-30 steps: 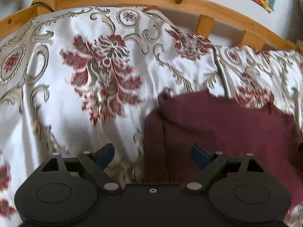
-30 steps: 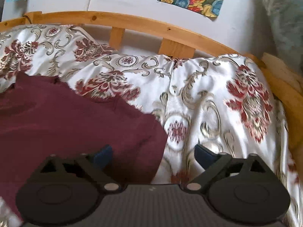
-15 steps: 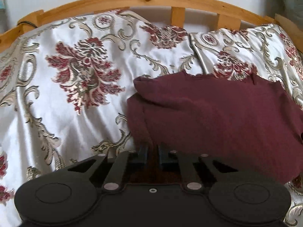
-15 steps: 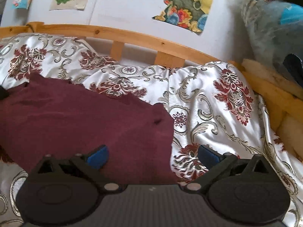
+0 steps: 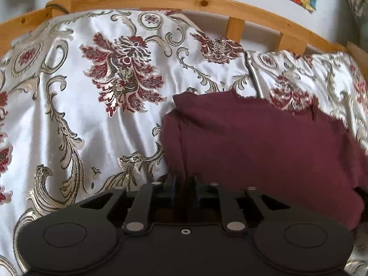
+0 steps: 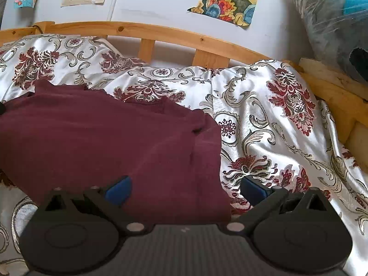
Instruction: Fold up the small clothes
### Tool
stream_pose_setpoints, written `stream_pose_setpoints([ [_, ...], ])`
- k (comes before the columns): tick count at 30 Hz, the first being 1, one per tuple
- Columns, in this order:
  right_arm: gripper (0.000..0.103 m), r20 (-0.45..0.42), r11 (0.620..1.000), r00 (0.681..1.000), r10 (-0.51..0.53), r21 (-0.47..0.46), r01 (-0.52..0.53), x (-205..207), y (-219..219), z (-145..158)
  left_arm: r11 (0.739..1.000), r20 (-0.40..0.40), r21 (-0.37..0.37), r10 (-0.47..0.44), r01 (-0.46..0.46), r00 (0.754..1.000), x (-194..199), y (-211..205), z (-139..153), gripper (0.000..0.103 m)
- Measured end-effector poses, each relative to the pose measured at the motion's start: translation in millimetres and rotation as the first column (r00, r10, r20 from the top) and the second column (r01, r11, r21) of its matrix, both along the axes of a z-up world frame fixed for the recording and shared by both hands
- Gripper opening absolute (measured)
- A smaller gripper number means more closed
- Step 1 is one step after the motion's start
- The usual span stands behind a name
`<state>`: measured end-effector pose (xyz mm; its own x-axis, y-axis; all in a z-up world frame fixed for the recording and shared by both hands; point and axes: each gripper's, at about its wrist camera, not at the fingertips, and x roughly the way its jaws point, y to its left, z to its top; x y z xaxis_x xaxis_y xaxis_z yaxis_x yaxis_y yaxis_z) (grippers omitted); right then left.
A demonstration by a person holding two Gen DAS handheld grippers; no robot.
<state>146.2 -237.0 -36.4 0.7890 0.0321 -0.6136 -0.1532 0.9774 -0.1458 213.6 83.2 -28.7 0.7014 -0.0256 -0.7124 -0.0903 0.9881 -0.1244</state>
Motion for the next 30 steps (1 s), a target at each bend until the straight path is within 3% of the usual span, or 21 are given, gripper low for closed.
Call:
stream_pose_setpoints([
  [2, 0.103, 0.008, 1.0, 1.0, -0.004, -0.002, 0.004, -1, 0, 1, 0.999, 0.0, -0.032, 0.027, -0.027, 1.0, -1, 5, 2, 0.057],
  [4, 0.103, 0.012, 1.0, 1.0, -0.009, -0.002, 0.009, -2, 0, 2, 0.997, 0.01, -0.064, 0.046, -0.045, 0.999, -3, 10, 4, 0.077],
  [5, 0.103, 0.01, 1.0, 1.0, -0.012, 0.001, 0.012, -3, 0, 2, 0.996, 0.016, -0.078, 0.048, -0.047, 0.999, -4, 12, 4, 0.08],
  [10, 0.103, 0.003, 1.0, 1.0, -0.019, 0.015, 0.019, -3, -2, 3, 0.992, 0.009, -0.123, 0.002, -0.001, 1.0, -17, 23, -3, 0.077],
  [12, 0.103, 0.0, 1.0, 1.0, -0.02, 0.019, 0.02, -3, -2, 3, 0.989, -0.005, -0.148, -0.016, 0.015, 1.0, -21, 28, -11, 0.064],
  [13, 0.103, -0.001, 1.0, 1.0, -0.02, 0.02, 0.02, -3, -2, 2, 0.987, -0.022, -0.159, -0.023, 0.019, 0.999, -21, 30, -15, 0.05],
  [15, 0.103, -0.002, 1.0, 1.0, -0.02, 0.02, 0.02, -3, -2, 2, 0.979, -0.035, -0.202, -0.02, 0.012, 0.999, -22, 34, -21, 0.041],
  [17, 0.103, -0.003, 1.0, 1.0, -0.02, 0.017, 0.02, -4, -1, 2, 0.974, -0.031, -0.228, -0.013, 0.005, 0.999, -24, 35, -21, 0.022],
  [19, 0.103, -0.007, 1.0, 1.0, -0.022, 0.018, 0.023, -4, 0, 1, 0.977, -0.02, -0.213, 0.003, -0.007, 1.0, -29, 29, -19, 0.019],
  [22, 0.103, -0.018, 0.999, 0.999, -0.027, 0.025, 0.027, -3, -1, 0, 0.984, 0.008, -0.177, 0.02, -0.019, 1.0, -36, 20, -17, 0.017],
  [26, 0.103, -0.037, 0.999, 0.999, -0.035, 0.027, 0.036, -2, -2, -2, 0.973, 0.013, -0.222, 0.062, -0.058, 0.998, -43, 24, -22, 0.019],
  [30, 0.103, 0.009, 0.999, 0.999, -0.048, 0.004, 0.048, -8, 1, 3, 0.962, -0.016, -0.262, 0.079, -0.081, 0.997, -38, 32, -24, 0.041],
])
